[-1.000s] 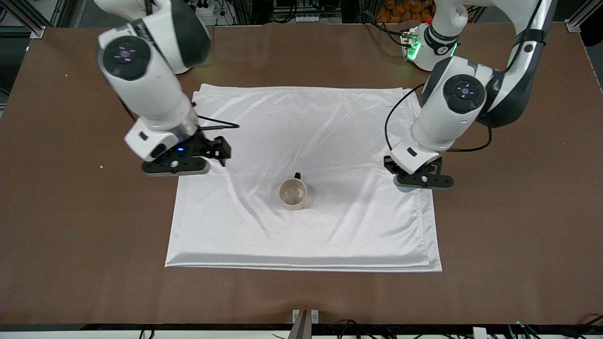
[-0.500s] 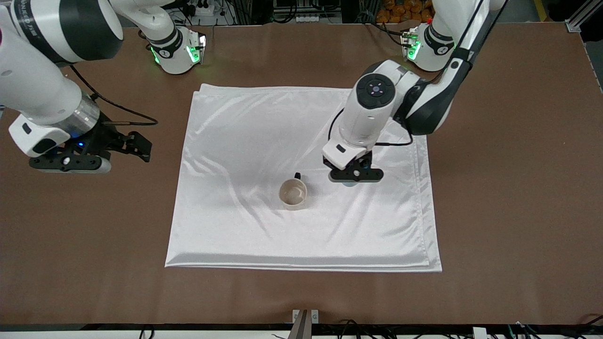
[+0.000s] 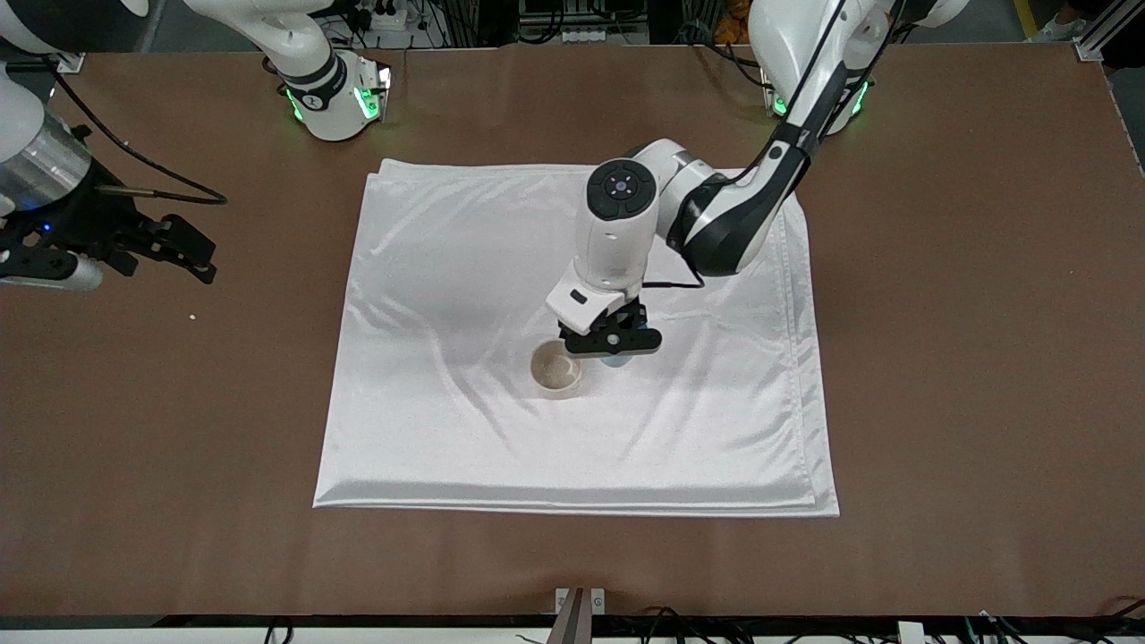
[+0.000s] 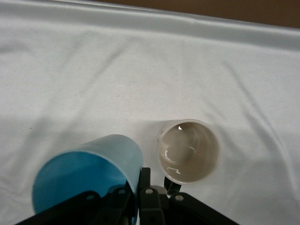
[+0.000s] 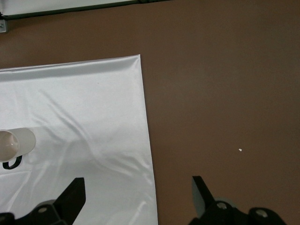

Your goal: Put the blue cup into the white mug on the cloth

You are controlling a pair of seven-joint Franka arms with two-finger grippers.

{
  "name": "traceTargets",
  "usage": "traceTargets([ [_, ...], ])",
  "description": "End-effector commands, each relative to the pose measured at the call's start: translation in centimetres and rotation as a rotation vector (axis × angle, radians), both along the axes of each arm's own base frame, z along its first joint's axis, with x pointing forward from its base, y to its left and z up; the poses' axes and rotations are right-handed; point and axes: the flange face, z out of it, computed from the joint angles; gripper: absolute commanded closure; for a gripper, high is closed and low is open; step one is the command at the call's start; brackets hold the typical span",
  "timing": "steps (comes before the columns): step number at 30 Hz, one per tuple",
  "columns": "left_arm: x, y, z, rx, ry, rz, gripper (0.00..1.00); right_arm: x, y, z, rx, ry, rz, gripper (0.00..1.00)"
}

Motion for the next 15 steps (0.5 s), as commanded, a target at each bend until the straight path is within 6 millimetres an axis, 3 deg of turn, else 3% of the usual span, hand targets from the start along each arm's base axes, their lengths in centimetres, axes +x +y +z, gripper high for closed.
traceTargets([
  [1, 0.9, -1.7, 0.5, -0.004, -0.058, 0.03, 1.0, -0.9, -1.6, -0.2, 0.012, 0.016, 0.011, 0.0],
  [7, 0.8, -4.2, -0.3, -0.069, -0.098, 0.04, 1.0, -0.8, -4.2, -0.4, 0.007, 0.023, 0.1, 0.0],
  [15, 0.6, -5.8, -1.8, -0.135, -0.12, 0.044, 1.0, -0.8, -5.2, -0.4, 0.046, 0.019, 0.081, 0.0],
])
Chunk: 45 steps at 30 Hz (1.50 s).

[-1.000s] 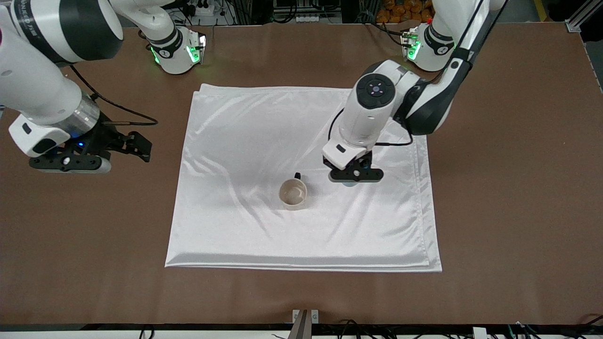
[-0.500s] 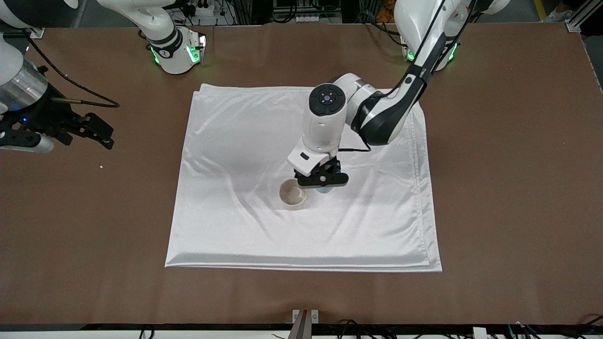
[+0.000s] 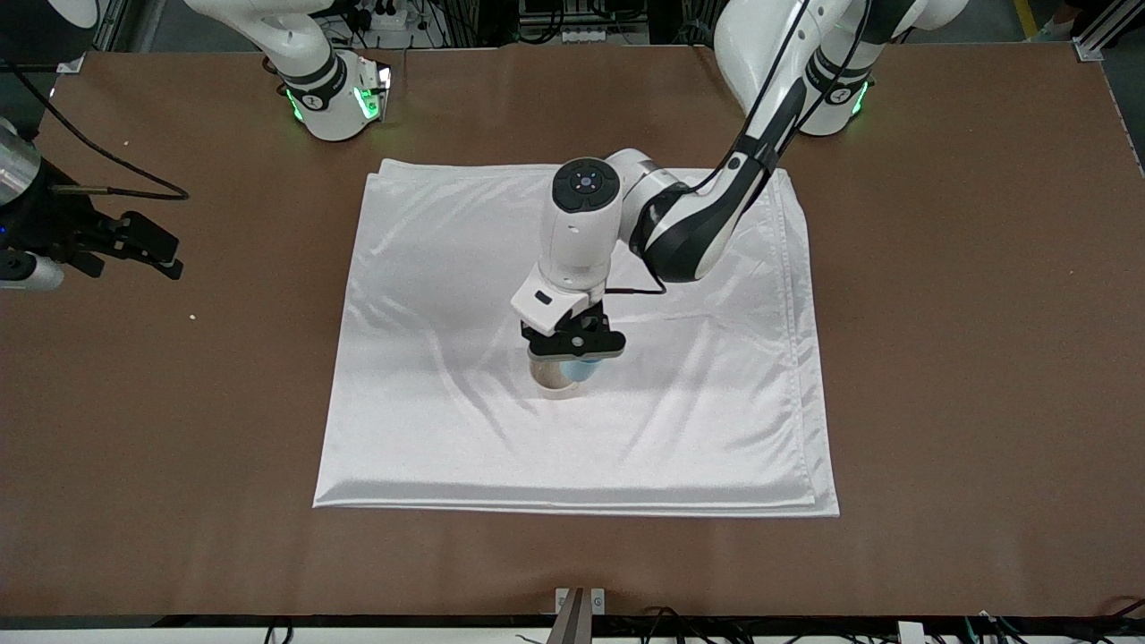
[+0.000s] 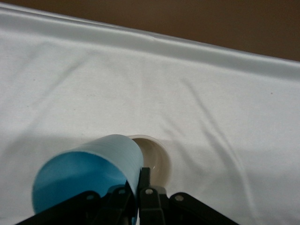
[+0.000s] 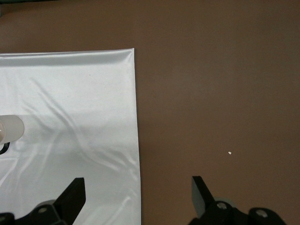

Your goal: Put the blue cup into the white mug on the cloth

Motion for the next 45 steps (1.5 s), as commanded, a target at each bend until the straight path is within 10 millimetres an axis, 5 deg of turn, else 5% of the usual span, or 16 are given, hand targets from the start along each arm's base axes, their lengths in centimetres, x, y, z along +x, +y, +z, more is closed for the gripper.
traceTargets([
  [1, 0.5, -1.4, -0.8, -0.04, -0.028, 0.022, 1.0, -0.9, -0.7, 0.5, 0.024, -0.008, 0.007, 0.0],
  [20, -0.6, -2.1, -4.0, -0.078, 0.081, 0.045, 1.0, -0.9, -1.2, 0.5, 0.01, -0.006, 0.075, 0.0],
  [28, -0.4, -1.9, -3.8, -0.091, 0.095, 0.057, 0.55, -0.9, -1.1, 0.6, 0.009, -0.007, 0.082, 0.0],
  [35, -0.3, -1.6, -2.6, -0.093, 0.085, 0.062, 0.41, -0.8, -0.3, 0.7, 0.006, -0.01, 0.098, 0.0],
  [42, 0.3, -0.1, 0.0, -0.069, 0.068, 0.073, 0.0, -1.3, -0.5, 0.7, 0.003, 0.03, 0.123, 0.0],
  [45, 0.6, 1.1, 1.0, -0.014, 0.073, 0.071, 0.0, -1.3, -0.6, 0.7, 0.002, 0.036, 0.143, 0.0],
])
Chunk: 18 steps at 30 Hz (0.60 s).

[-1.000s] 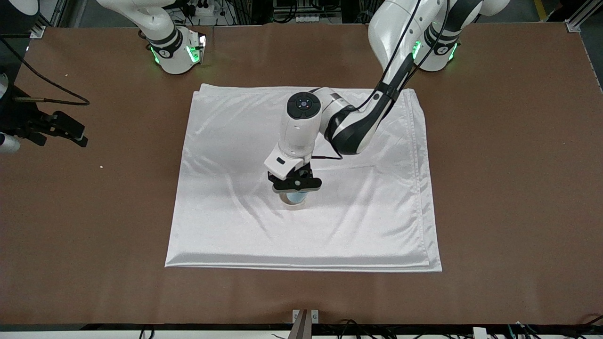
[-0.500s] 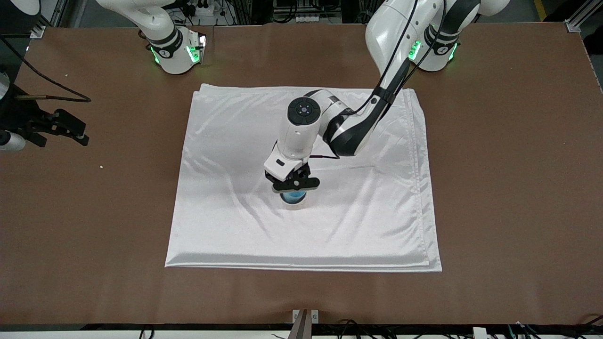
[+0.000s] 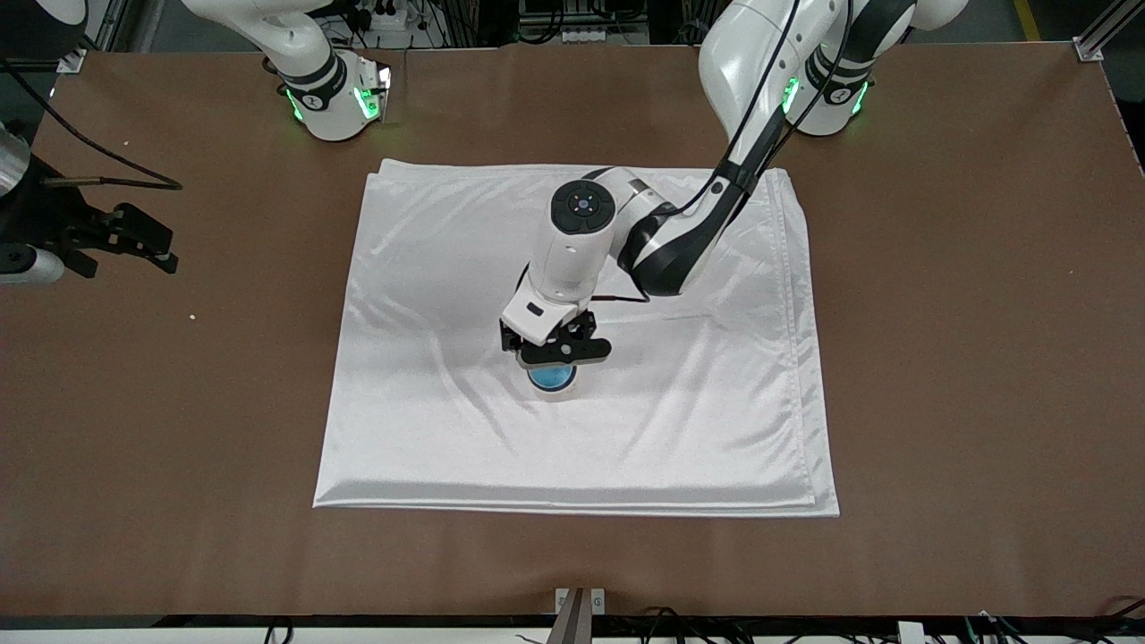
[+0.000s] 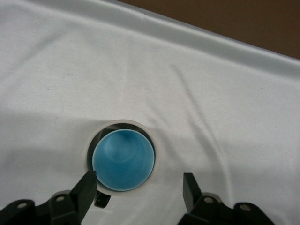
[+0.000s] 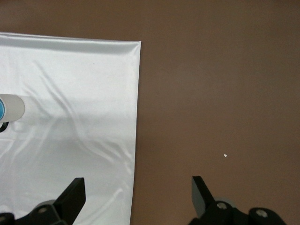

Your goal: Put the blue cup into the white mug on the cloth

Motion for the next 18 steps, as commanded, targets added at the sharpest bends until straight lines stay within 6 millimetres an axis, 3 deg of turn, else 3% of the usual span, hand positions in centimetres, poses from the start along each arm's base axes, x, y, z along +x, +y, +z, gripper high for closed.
traceTargets([
  [1, 0.5, 2.2, 3.5, 0.072, -0.009, 0.01, 0.0, -0.9, -0.5, 0.7, 0.005, 0.012, 0.042, 0.0],
  [4, 1.0, 4.2, 5.3, 0.109, -0.01, 0.014, 0.0, -0.7, -0.5, 0.8, 0.001, 0.011, 0.045, 0.0],
  [8, 0.2, 7.1, 7.7, 0.137, 0.009, 0.019, 0.0, -0.6, -0.5, 0.9, 0.0, 0.021, 0.045, 0.0],
  [18, -1.8, 18.3, 13.4, 0.198, 0.002, -0.062, 0.0, -0.7, -0.8, 0.5, 0.001, 0.047, 0.044, 0.0],
])
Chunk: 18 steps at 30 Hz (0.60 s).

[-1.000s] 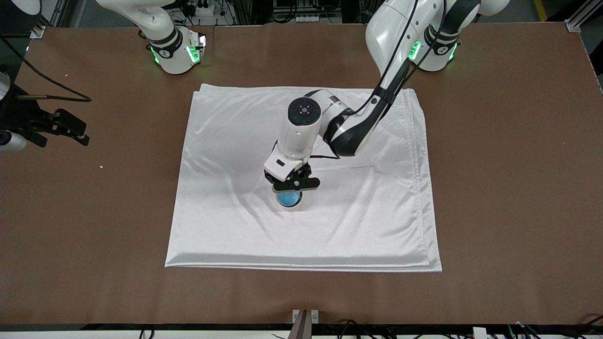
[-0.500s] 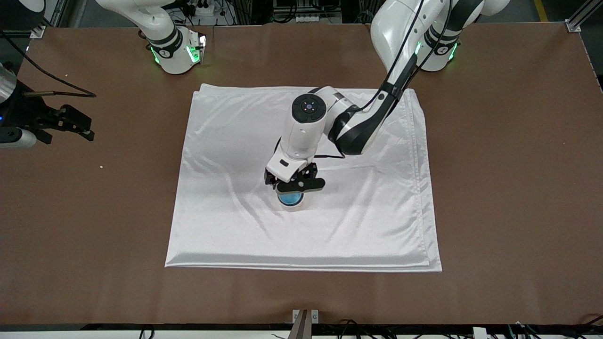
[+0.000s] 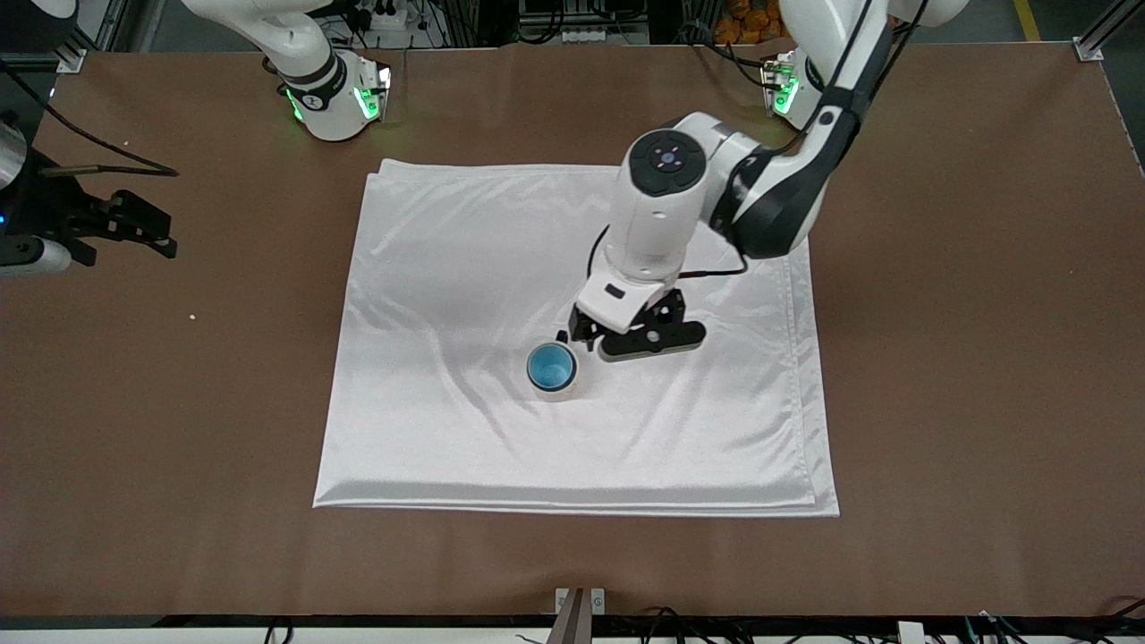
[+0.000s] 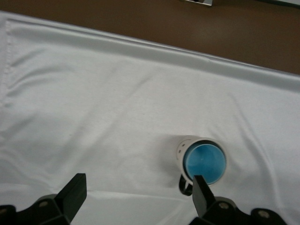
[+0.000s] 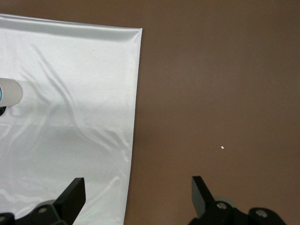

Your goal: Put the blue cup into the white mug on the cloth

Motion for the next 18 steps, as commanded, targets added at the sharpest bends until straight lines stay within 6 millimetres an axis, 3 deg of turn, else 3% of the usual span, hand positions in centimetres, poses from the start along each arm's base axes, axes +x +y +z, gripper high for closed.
traceTargets([
  [1, -3.5, 7.1, 2.8, 0.058, 0.003, -0.042, 0.0, -0.1, -0.5, 0.4, 0.003, 0.005, 0.009, 0.0],
  [5, -4.0, 11.7, 4.8, 0.072, -0.011, -0.064, 0.0, -0.2, -0.7, 0.5, 0.005, 0.005, 0.006, 0.0],
  [11, -5.5, 16.8, 7.4, 0.081, -0.034, -0.101, 0.0, -0.1, -0.9, 0.4, 0.006, 0.007, 0.001, 0.0],
  [18, -8.1, 19.0, 9.0, 0.154, 0.076, -0.168, 0.0, -0.1, -0.7, 0.4, 0.007, 0.007, 0.006, 0.0],
])
